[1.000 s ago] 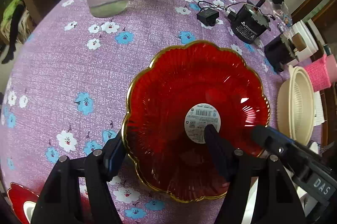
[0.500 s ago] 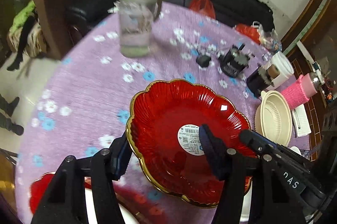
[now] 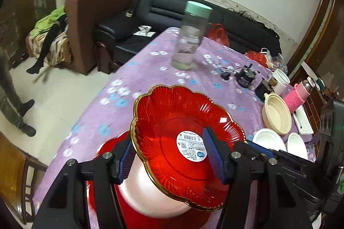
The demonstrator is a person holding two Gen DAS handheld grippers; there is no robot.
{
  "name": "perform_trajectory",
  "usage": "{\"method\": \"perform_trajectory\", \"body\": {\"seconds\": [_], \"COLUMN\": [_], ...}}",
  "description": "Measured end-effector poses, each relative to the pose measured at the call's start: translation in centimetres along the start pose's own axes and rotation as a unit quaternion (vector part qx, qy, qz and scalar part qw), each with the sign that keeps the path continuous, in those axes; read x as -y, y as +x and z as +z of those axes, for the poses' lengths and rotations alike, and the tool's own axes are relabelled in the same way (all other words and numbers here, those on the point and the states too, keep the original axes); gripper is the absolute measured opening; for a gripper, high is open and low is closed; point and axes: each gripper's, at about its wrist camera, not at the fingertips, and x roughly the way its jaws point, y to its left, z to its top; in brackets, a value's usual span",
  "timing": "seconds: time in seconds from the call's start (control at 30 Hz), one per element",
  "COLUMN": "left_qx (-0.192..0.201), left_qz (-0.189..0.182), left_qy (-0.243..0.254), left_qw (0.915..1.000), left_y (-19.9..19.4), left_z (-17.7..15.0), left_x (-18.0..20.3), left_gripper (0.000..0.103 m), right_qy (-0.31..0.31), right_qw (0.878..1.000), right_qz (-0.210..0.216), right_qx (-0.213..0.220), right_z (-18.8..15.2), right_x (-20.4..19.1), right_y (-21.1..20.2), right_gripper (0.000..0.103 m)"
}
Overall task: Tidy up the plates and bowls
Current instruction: 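Lift the sticker-labelled red plate and carry it over the red plate stack, then lower the sticker plate onto the red plates and open both grippers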
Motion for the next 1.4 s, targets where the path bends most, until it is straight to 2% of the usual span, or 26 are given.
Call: {"method": "perform_trajectory", "body": {"seconds": [0.2,0.4,0.7,0.9,1.03,1.1,1.33,1.4], "left_qx": [-0.004,-0.028,-0.048,-0.059,-0.054,-0.047,-0.018,0.002], "left_qz": [0.013,0.014,0.001,-0.015,-0.012,-0.009,0.012,0.016], "left_qy": [-0.019,-0.038,-0.049,-0.059,-0.055,-0.053,-0.047,-0.049], "left_qw": [0.9997,0.9988,0.9977,0.9964,0.9970,0.9974,0.9986,0.9987], "left_y": [-0.3,1.7,3.6,3.3,2.4,1.9,-0.9,-2.6], "left_z": [-2.6,-4.3,-5.4,-6.0,-6.4,-6.5,-7.1,-7.6], "left_x": [-3.2,-5.4,-5.8,-5.8,-5.7,-5.6,-5.7,-5.6], "left_gripper": [0.060,0.060,0.060,0.061,0.063,0.067,0.068,0.070], "right_qy": [-0.015,-0.028,-0.022,-0.041,-0.036,-0.027,-0.003,0.000], "right_qw": [1.000,0.999,0.999,0.998,0.998,0.998,0.999,0.998], "right_qz": [0.000,-0.023,-0.033,-0.056,-0.052,-0.048,-0.040,-0.043], "right_qx": [-0.025,-0.031,-0.033,-0.005,0.002,0.004,0.031,0.046], "right_z": [-2.4,-3.7,-4.3,-4.6,-4.7,-4.6,-5.0,-5.4], "right_x": [-2.7,-3.5,-3.2,-3.8,-3.7,-3.2,-1.4,-0.7], "right_y": [2.1,3.5,4.3,3.6,3.2,3.0,0.4,-0.8], "right_gripper": [0.020,0.020,0.019,0.020,0.025,0.033,0.036,0.044]}}
